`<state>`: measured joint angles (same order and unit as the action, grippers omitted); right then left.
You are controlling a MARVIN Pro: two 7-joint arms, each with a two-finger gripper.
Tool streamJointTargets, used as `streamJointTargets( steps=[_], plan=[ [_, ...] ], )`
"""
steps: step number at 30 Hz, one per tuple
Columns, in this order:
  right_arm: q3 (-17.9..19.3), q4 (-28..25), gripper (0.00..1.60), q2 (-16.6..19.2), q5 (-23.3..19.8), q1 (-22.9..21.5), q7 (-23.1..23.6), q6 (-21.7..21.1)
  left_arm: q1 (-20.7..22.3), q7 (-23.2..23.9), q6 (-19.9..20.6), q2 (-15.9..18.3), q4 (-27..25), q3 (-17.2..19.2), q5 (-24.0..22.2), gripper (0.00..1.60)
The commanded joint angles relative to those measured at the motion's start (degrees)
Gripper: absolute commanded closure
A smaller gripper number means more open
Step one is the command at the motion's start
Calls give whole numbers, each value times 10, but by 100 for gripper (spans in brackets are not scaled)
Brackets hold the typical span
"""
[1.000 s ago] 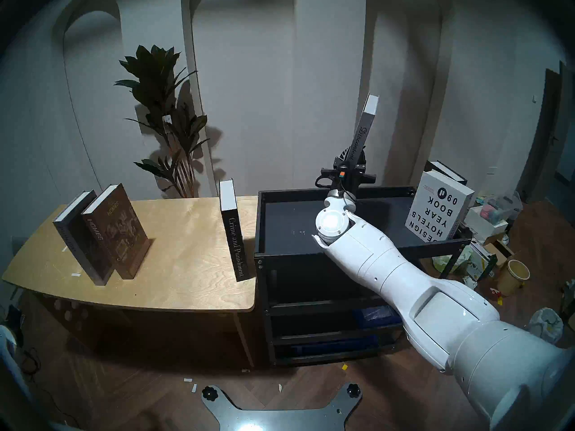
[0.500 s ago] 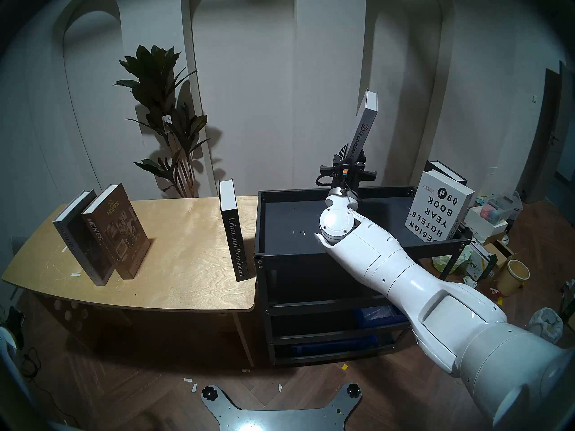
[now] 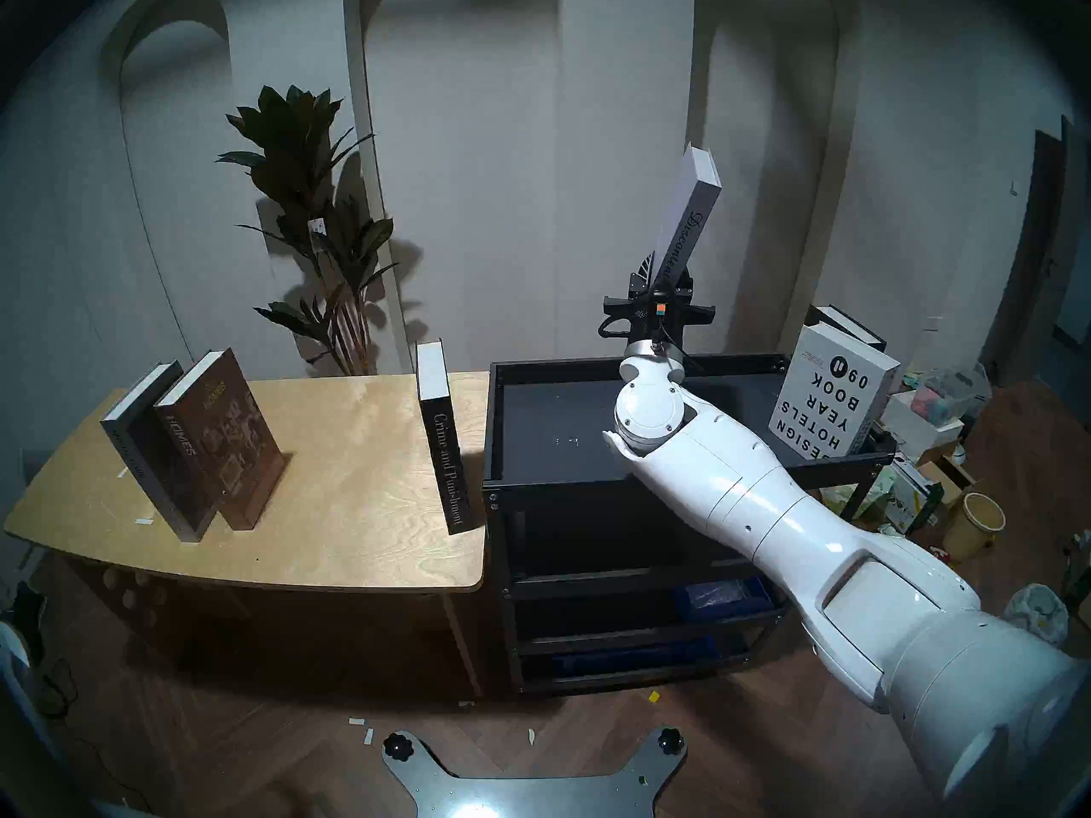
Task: Move the books from the display table onto the shelf, standing them upright with spines facing out and tallest at one end
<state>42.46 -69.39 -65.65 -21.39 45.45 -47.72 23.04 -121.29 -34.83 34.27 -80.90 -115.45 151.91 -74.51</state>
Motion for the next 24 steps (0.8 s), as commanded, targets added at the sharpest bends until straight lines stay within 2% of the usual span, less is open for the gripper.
streamJointTargets(
  steps=[1, 24],
  plan=[
    [4, -43, 160, 22, -6, -4, 20, 5, -11, 12, 1, 1, -17, 9, 3, 0],
    [2, -119, 160, 109, -60, 56, 79, 0, -32, 43, 28, -8, -30, 15, 15, 0]
  ],
)
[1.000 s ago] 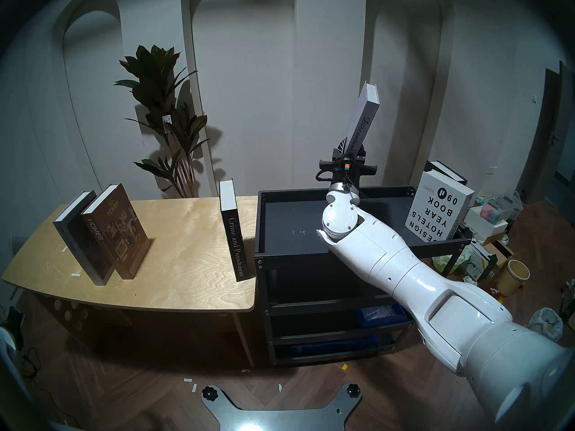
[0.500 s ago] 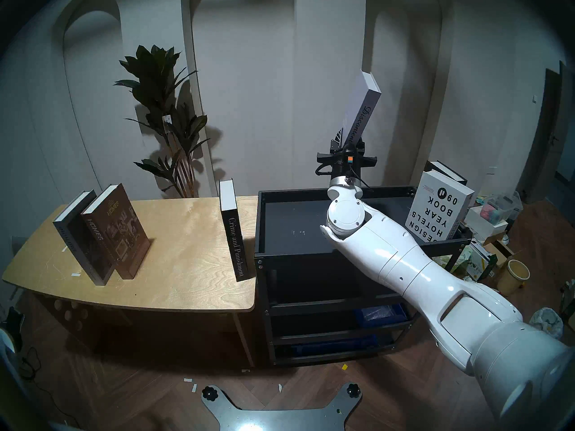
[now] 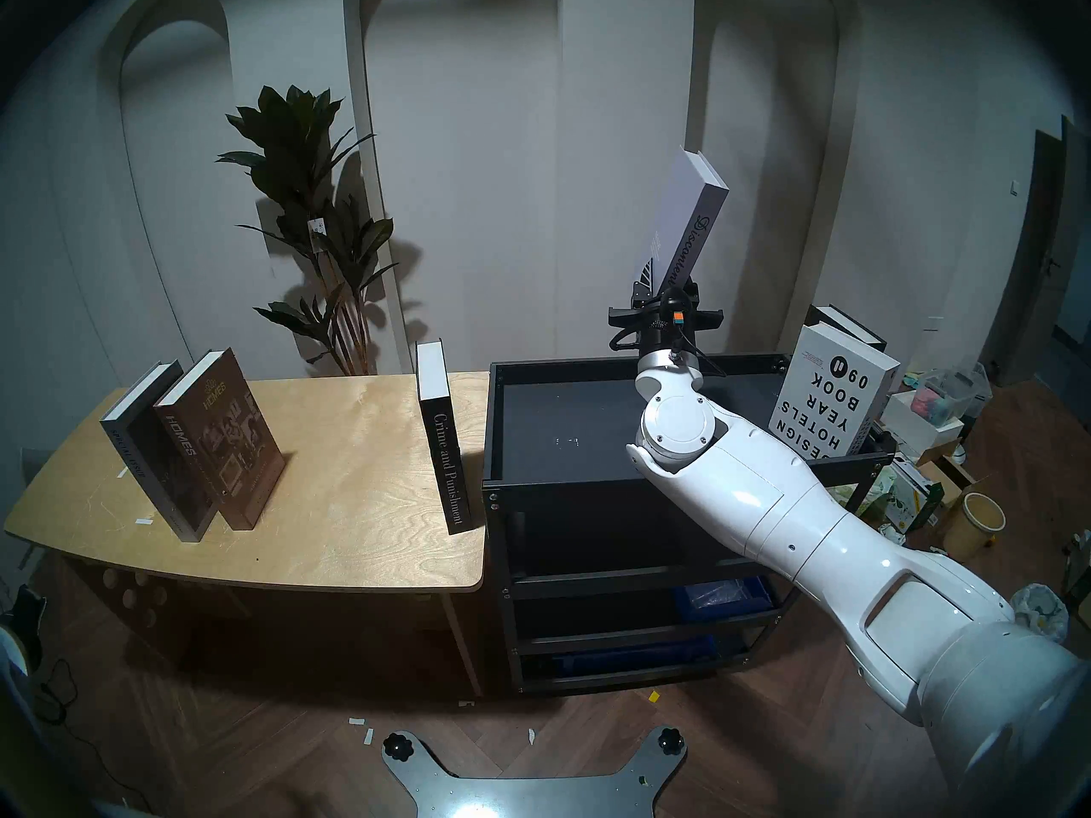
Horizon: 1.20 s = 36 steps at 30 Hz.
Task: Move the books from the display table onto the shelf, standing them upright with spines facing out and tallest at one end
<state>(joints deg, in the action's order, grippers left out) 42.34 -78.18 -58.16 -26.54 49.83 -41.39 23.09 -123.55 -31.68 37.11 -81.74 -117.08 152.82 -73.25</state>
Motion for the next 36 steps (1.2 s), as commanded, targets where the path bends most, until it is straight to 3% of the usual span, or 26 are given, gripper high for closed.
streamJointTargets(
  steps=[1, 13, 36],
  plan=[
    [1, -33, 160, 36, -9, 16, 18, -1, -9, 12, 0, 0, -14, 6, 3, 0],
    [-6, -70, 160, 89, -36, 57, 53, -4, -16, 29, 11, -3, -20, 5, 7, 0],
    [18, -140, 160, 221, -76, 70, 117, -9, -29, 65, 27, -11, -37, 0, 14, 0]
  ],
)
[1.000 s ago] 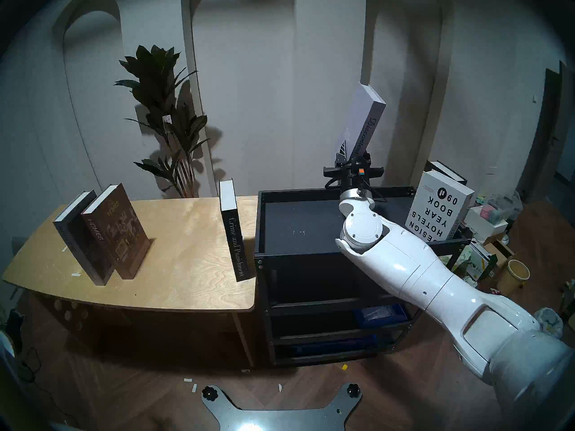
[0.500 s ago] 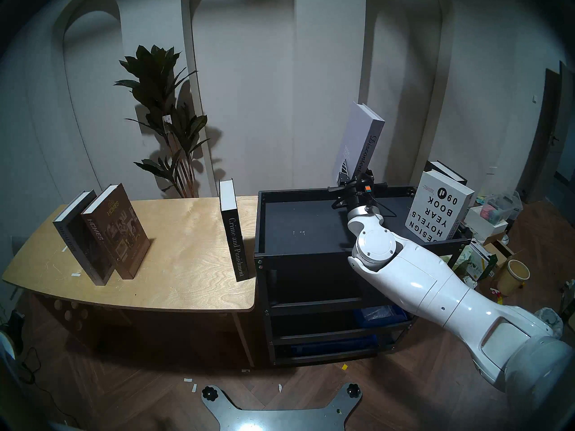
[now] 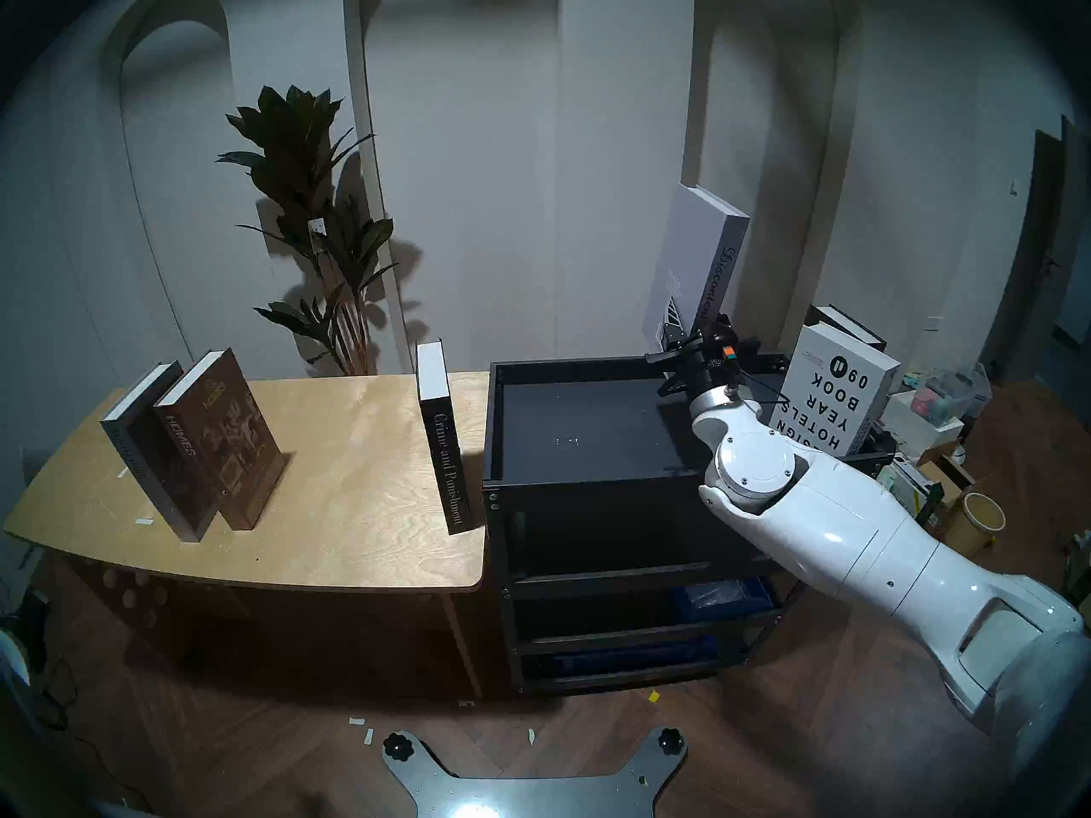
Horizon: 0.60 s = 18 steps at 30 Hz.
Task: Move the books from the display table onto the shelf, standing them upright with spines facing out and tallest at one end
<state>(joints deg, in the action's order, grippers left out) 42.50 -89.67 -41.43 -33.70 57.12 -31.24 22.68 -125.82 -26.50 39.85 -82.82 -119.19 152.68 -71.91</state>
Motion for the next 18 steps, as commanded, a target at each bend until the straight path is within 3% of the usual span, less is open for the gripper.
streamJointTargets(
  steps=[1, 18],
  plan=[
    [17, -28, 160, 61, -7, -2, 19, -6, -7, 15, 0, -1, -17, 2, 1, 0],
    [24, -42, 160, 173, -40, 20, 66, -39, -20, 48, 9, -10, -34, -4, 8, 0]
  ],
)
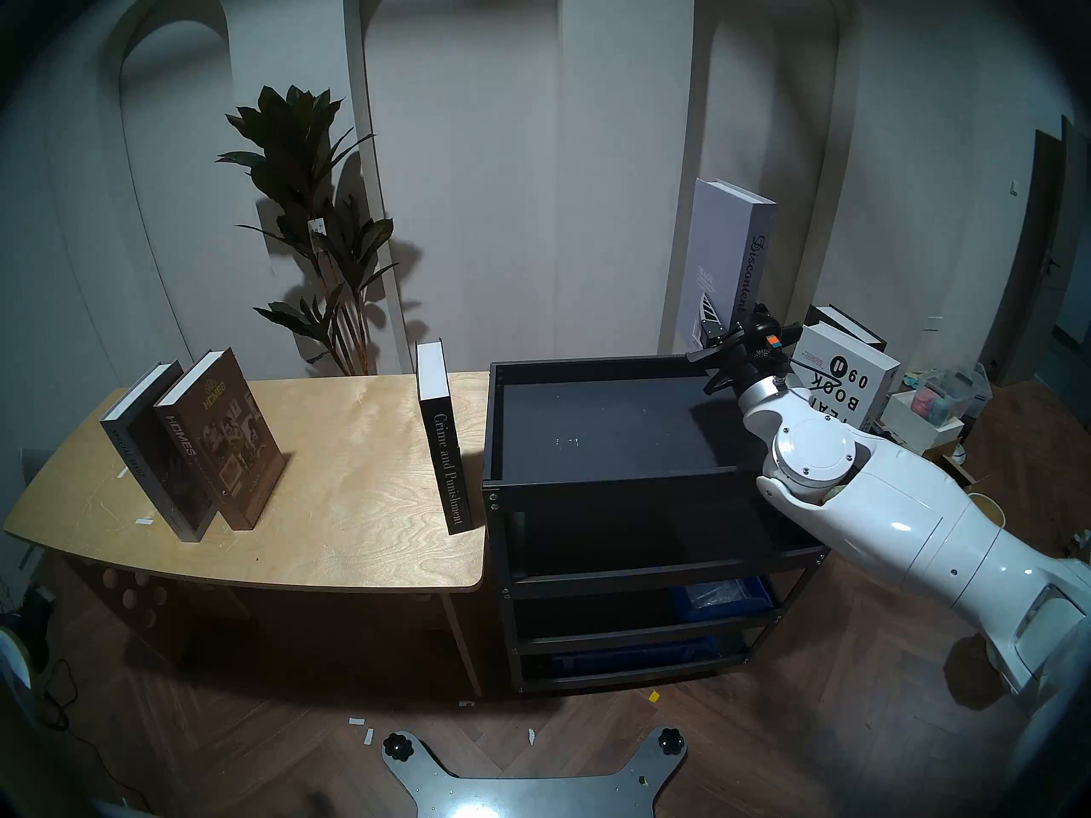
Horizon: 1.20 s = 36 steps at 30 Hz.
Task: Move the books from the display table onto the shelf, standing them upright with spines facing out and tallest at one end
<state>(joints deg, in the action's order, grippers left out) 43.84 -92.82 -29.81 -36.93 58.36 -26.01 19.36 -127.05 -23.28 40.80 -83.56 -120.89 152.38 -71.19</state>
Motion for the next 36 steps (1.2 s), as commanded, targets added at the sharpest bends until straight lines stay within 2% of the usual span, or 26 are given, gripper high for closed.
streamJointTargets(
  steps=[1, 17, 18, 30, 36],
  plan=[
    [10, -11, 160, 61, -10, 10, 17, -7, -9, 17, -1, -3, -18, -2, 1, 0],
    [7, -7, 160, 158, -56, 55, 62, -33, -28, 57, 4, -18, -40, -13, 12, 0],
    [7, -9, 160, 172, -65, 61, 64, -31, -32, 63, 4, -20, -43, -14, 14, 0],
    [-1, -76, 160, 170, -142, 97, 69, 14, -55, 116, -7, -34, -64, -19, 36, 0],
    [-1, -108, 160, 181, -185, 110, 63, 40, -67, 144, -17, -41, -68, -15, 49, 0]
  ],
)
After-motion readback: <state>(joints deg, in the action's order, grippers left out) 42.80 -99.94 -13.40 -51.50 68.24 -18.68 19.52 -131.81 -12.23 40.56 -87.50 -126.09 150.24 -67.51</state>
